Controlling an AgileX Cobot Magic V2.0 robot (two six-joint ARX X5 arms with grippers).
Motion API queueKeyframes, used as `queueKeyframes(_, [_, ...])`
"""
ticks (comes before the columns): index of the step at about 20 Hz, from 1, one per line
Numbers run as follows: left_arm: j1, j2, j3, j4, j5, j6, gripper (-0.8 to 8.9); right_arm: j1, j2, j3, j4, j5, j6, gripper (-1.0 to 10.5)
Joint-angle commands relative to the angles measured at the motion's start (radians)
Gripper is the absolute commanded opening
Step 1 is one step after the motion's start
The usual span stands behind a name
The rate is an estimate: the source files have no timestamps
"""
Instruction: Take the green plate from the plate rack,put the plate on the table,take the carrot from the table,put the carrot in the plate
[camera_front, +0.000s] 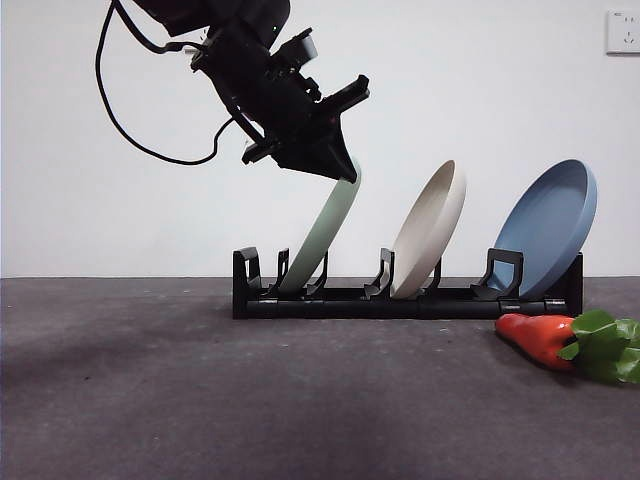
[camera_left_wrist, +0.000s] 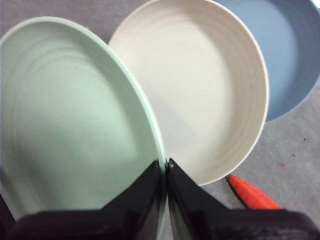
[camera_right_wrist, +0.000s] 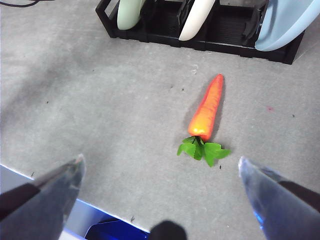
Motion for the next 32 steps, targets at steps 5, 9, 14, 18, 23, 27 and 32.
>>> queueKeyframes(5, [0.0,-0.003,0.002,0.018,0.0,0.005,-0.08,0.002,-0.002,0.003,0.003,-0.001,0.007,6.9])
queueKeyframes(9, [0.0,-0.067,0.003,0.025,0.021,0.006,-0.08,0.002,-0.002,0.003,0.003,-0.001,0.007,6.9])
queueKeyframes(14, [0.0,-0.199,0.004,-0.026,0.026,0.007,-0.08,0.002,-0.002,0.003,0.003,-0.001,0.007,6.9])
queueKeyframes(18, [-0.019,-0.338,0.004,-0.18,0.058,0.074,-0.06,0.002,-0.001,0.003,0.003,-0.001,0.006,6.9])
queueKeyframes(23, [-0.158,-0.517,0.004,-0.5,-0.156,0.296,-0.05,0.002,-0.001,0.003,0.004,-0.001,0.006,6.9])
queueKeyframes(27, [-0.331,-0.551,0.003,-0.719,-0.332,0.356,-0.05,0.002,-0.001,0.003,0.006,-0.001,0.006,6.9])
queueKeyframes(32, [-0.509,-0.526,-0.099,-0.739,-0.469,0.355,-0.05,0.002,-0.001,0.003,0.006,-0.001,0.006,6.9])
